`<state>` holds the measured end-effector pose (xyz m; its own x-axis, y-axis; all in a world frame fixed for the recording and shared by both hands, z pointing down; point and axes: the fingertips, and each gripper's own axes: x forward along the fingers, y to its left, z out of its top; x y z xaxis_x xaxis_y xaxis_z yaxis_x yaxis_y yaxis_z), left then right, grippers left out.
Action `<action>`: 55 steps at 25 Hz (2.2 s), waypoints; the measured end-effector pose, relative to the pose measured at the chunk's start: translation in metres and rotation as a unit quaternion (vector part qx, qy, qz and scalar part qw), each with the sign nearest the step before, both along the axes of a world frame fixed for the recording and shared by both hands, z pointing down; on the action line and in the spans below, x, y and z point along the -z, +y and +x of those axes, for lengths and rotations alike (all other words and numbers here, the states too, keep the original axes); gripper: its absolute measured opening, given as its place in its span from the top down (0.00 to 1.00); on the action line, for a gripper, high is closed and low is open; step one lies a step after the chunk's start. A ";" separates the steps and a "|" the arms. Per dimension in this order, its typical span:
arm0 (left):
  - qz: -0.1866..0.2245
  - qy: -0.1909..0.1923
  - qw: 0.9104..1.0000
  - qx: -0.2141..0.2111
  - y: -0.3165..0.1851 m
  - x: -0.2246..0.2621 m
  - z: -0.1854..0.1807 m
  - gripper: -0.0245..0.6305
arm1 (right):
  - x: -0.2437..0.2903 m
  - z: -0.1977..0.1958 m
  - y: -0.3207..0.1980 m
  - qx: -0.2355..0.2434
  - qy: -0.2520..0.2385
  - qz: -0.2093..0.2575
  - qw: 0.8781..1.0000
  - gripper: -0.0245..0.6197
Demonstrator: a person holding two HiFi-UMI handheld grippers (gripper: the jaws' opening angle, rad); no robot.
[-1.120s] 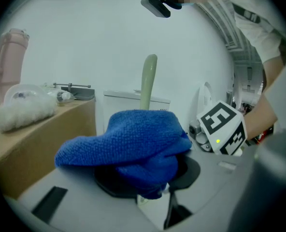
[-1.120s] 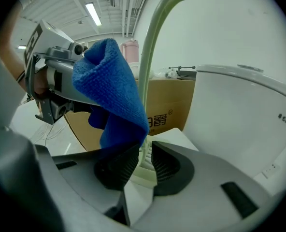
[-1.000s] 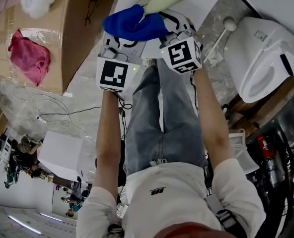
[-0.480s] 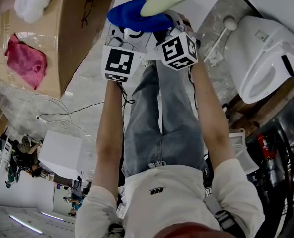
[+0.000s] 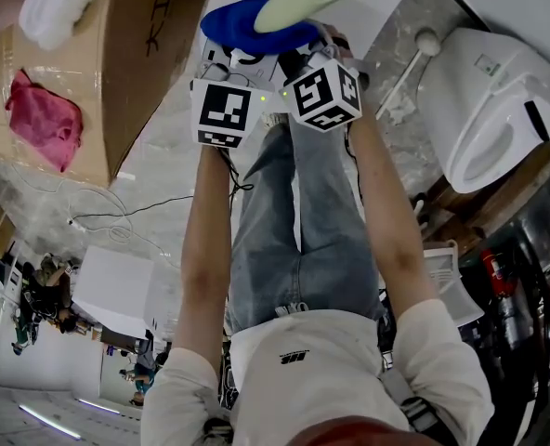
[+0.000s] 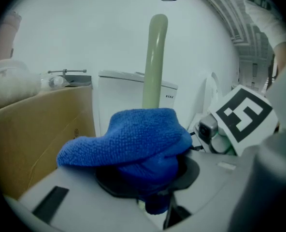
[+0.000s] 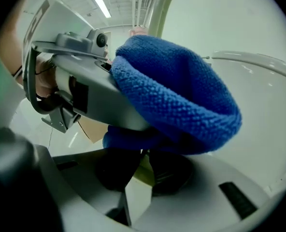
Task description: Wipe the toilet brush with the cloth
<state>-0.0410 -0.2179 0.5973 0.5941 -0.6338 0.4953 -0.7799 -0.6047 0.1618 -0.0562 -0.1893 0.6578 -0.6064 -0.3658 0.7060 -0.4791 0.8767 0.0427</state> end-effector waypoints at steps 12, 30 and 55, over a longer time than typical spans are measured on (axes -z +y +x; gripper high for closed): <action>0.015 -0.023 1.000 -0.009 -0.002 0.042 -0.002 0.78 | 0.000 -0.001 0.001 0.002 0.018 -0.006 1.000 0.88; 0.066 0.051 0.996 -0.022 -0.030 0.161 0.010 0.70 | -0.002 -0.002 0.002 0.004 0.027 -0.015 1.000 0.88; 0.028 0.010 1.000 0.001 -0.012 0.073 0.000 0.76 | -0.001 -0.002 0.000 -0.007 0.021 -0.009 1.000 0.88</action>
